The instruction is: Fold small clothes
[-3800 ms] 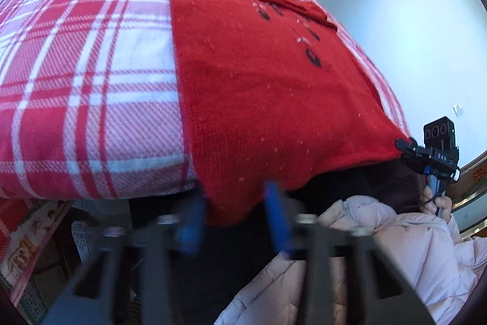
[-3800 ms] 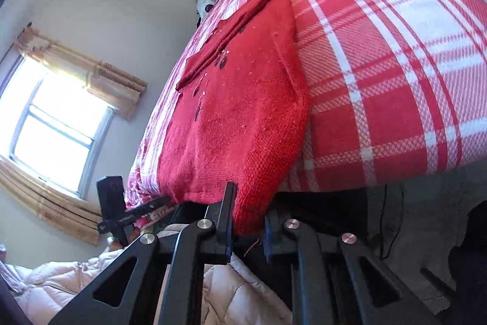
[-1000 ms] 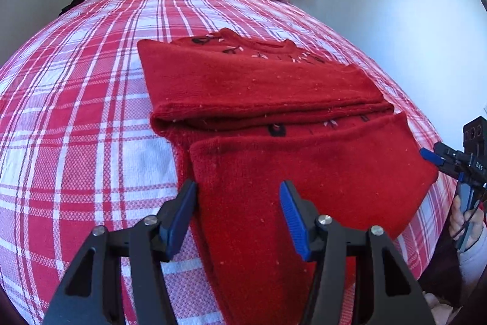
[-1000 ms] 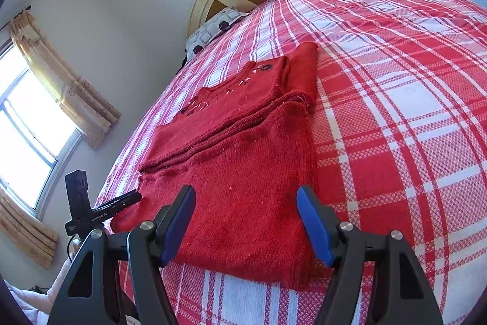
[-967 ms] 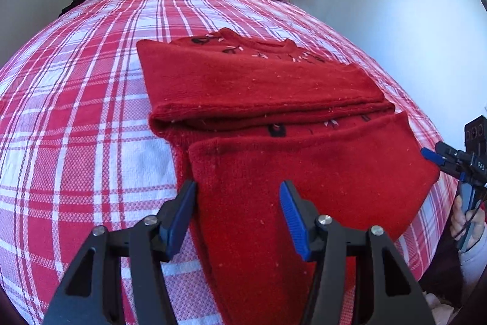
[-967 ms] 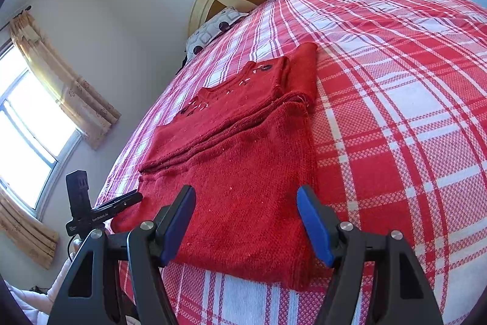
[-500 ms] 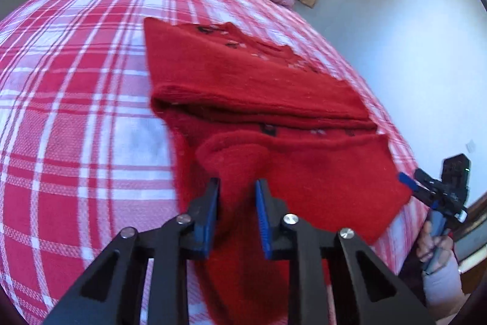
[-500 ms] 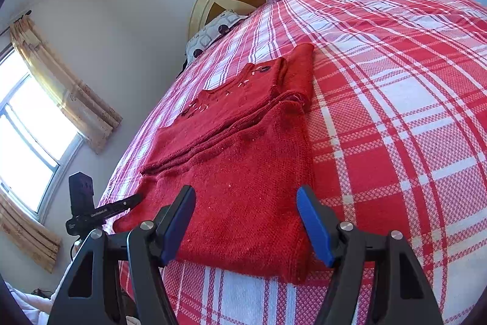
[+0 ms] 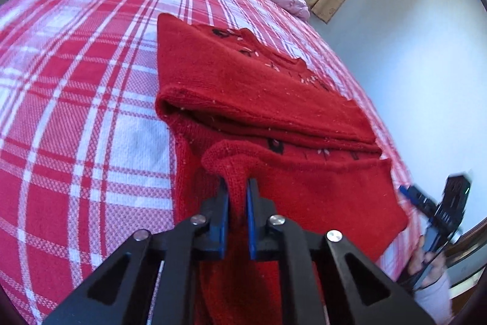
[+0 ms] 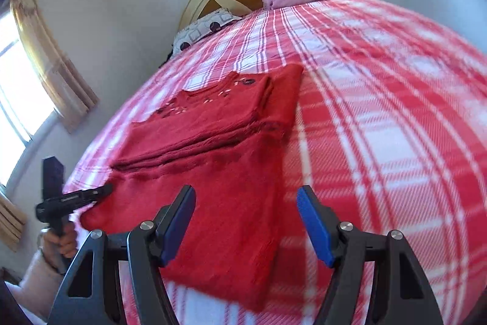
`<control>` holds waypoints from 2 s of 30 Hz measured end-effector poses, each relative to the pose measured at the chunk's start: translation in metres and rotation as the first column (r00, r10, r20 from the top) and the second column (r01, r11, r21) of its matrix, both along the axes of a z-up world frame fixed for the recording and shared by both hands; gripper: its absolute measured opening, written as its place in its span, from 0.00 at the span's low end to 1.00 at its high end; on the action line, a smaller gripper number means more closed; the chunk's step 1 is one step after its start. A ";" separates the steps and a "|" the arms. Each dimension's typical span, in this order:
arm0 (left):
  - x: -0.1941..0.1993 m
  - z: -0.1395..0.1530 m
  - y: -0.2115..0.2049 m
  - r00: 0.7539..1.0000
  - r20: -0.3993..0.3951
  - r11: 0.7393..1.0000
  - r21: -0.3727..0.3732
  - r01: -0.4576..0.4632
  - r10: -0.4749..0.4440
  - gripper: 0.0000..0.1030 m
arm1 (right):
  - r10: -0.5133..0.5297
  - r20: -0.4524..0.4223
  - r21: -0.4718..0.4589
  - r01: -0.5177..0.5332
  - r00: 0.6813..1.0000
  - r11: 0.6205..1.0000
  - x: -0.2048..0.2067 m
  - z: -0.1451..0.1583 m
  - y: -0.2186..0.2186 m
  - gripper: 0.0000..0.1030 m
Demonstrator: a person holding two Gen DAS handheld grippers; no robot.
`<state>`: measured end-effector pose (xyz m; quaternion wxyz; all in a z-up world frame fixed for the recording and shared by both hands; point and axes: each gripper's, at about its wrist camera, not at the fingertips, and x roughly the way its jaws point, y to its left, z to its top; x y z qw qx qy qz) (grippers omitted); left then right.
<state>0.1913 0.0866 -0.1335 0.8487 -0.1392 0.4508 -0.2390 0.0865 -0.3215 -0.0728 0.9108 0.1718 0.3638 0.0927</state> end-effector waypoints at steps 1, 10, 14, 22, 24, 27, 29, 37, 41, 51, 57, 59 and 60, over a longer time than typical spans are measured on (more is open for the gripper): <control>-0.001 0.001 -0.002 1.000 0.011 1.000 0.016 0.000 0.000 0.10 | 0.004 0.001 -0.017 -0.004 1.000 1.000 0.005 0.000 0.001 0.68; 0.004 0.000 -0.006 1.000 0.016 0.999 0.045 -0.005 0.004 0.14 | 0.013 -0.076 -0.205 -0.028 0.997 0.978 0.047 -0.019 0.027 0.26; 0.004 -0.001 -0.006 1.000 0.021 0.999 0.036 -0.008 0.007 0.12 | 0.009 -0.023 -0.253 -0.015 1.000 0.967 0.034 -0.011 0.034 0.10; -0.018 0.018 -0.008 0.993 0.120 0.998 0.059 -0.009 0.002 0.09 | 0.030 0.060 -0.269 -0.013 0.998 0.963 0.005 0.011 0.049 0.07; -0.021 0.027 -0.006 0.991 0.137 0.999 0.039 -0.010 0.005 0.09 | 0.028 0.084 -0.232 -0.008 0.996 0.973 0.002 0.023 0.048 0.07; -0.023 0.043 -0.003 0.985 0.172 0.999 0.029 -0.014 0.009 0.09 | 0.034 0.118 -0.191 -0.010 0.992 0.982 0.002 0.040 0.045 0.07; -0.021 0.054 -0.002 0.981 0.194 0.999 0.029 -0.018 0.012 0.09 | 0.041 0.137 -0.163 -0.018 0.990 0.987 0.006 0.053 0.042 0.07; 0.027 0.081 0.000 0.975 0.212 0.996 0.041 -0.073 0.063 0.09 | 0.047 0.117 -0.170 -0.027 0.992 0.985 0.067 0.079 0.029 0.07; 0.071 0.090 0.005 0.963 0.234 0.987 0.057 -0.147 0.130 0.07 | 0.018 0.125 -0.162 0.002 0.992 0.987 0.115 0.091 0.018 0.07; 0.122 0.056 -0.019 0.992 0.125 0.982 0.189 -0.017 -0.007 0.07 | 0.041 0.035 -0.239 -0.031 0.999 0.970 0.173 0.060 0.027 0.06; 0.115 0.025 -0.037 0.993 0.025 0.980 0.163 0.110 -0.116 0.20 | 0.044 -0.002 -0.185 -0.043 0.999 0.982 0.159 0.036 0.027 0.06; 0.112 0.026 -0.039 0.992 0.029 0.984 0.129 0.122 -0.127 0.36 | 0.039 -0.012 -0.176 -0.041 0.999 0.984 0.158 0.031 0.026 0.06; 0.110 0.027 -0.039 0.990 0.028 0.985 0.110 0.132 -0.136 0.40 | 0.036 -0.016 -0.172 -0.038 0.999 0.984 0.158 0.030 0.025 0.06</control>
